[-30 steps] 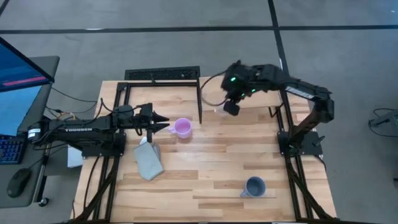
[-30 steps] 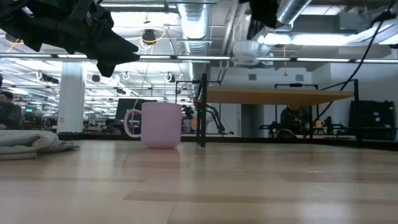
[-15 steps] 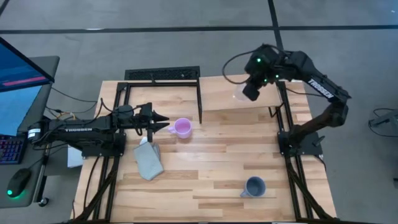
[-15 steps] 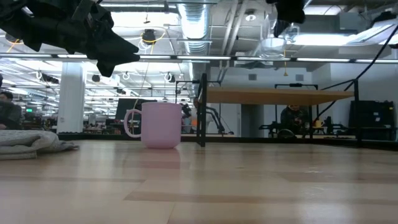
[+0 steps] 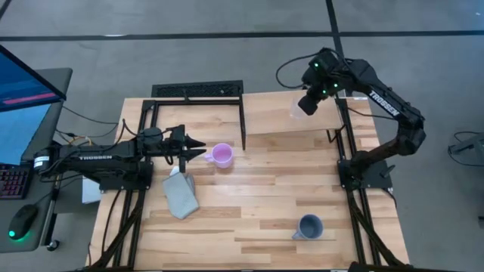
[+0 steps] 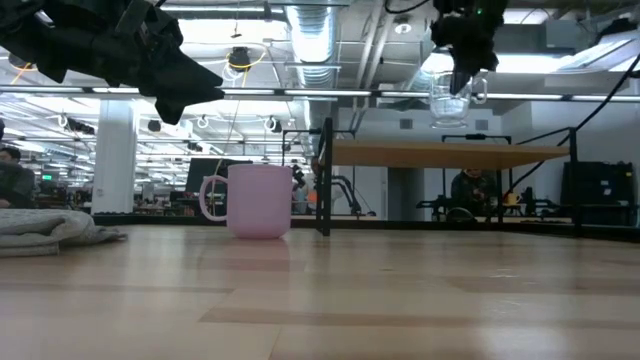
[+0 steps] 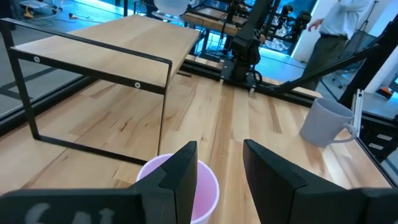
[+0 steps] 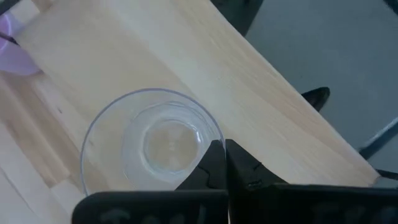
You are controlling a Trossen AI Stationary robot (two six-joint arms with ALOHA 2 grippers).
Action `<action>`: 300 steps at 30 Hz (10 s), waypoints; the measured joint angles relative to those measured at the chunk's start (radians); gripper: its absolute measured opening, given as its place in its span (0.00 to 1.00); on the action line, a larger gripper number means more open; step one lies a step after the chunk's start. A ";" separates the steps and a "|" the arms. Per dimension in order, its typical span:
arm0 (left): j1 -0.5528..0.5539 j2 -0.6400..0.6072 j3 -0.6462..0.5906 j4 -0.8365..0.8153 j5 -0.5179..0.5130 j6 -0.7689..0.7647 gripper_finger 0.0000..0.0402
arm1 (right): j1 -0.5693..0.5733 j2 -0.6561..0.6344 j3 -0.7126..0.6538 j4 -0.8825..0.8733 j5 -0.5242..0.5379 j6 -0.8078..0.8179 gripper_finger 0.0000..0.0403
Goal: Stack small to large cups/mugs on shelf
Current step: Put the transparent mug on the shelf, then put the pink mug on the shelf
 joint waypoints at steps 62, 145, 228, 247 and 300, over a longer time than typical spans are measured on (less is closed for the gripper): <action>0.000 0.000 0.000 -0.067 0.003 -0.004 0.30 | 0.196 0.542 0.501 -0.016 -0.027 -0.095 0.00; 0.000 0.000 0.000 -0.082 0.003 0.002 0.30 | 0.236 0.596 0.568 -0.025 -0.077 -0.047 0.39; 0.000 0.000 0.003 -0.031 0.058 0.066 0.30 | 0.701 0.558 0.216 0.504 -0.077 -0.076 0.31; 0.000 0.000 0.005 -0.063 0.056 0.066 0.30 | 0.717 0.714 0.212 0.570 -0.071 -0.111 0.30; -0.001 0.000 0.004 -0.090 0.053 0.058 0.30 | 0.687 0.771 0.221 0.573 0.000 -0.199 0.17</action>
